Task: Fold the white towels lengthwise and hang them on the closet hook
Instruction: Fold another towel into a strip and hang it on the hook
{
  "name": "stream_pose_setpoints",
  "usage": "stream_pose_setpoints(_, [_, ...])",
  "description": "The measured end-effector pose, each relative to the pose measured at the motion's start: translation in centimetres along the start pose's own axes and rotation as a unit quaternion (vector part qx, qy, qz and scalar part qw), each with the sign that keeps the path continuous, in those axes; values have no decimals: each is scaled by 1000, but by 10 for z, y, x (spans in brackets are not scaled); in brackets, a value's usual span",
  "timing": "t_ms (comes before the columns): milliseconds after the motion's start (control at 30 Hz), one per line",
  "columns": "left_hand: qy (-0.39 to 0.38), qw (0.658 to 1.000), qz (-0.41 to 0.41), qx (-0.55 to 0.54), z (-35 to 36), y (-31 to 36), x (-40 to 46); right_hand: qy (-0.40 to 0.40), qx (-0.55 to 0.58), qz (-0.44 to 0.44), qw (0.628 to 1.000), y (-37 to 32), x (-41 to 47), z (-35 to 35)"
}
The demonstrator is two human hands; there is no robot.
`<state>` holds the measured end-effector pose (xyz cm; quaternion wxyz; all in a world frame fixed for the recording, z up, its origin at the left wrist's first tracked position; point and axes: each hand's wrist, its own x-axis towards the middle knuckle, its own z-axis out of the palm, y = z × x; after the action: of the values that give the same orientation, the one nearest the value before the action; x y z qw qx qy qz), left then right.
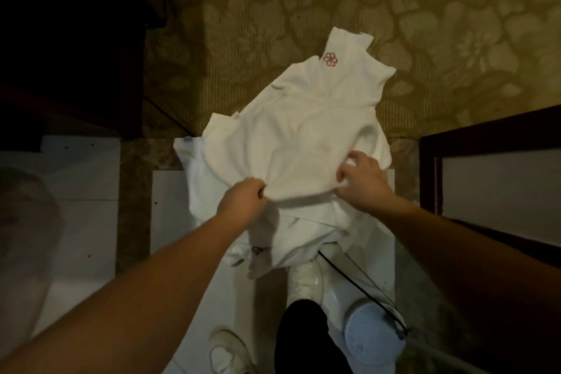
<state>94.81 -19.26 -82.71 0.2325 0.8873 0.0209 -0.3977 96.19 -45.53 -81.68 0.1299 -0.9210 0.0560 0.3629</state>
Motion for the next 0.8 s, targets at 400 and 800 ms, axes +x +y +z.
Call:
stream_pose_setpoints(400, [-49,997,63,-8,-23,-2,-137,-26,537,223,813,-47,-34,-20])
stream_pose_setpoints(800, [-108,979,-2,-173,-46,20,-244,-12,652,120,748,-98,-181,5])
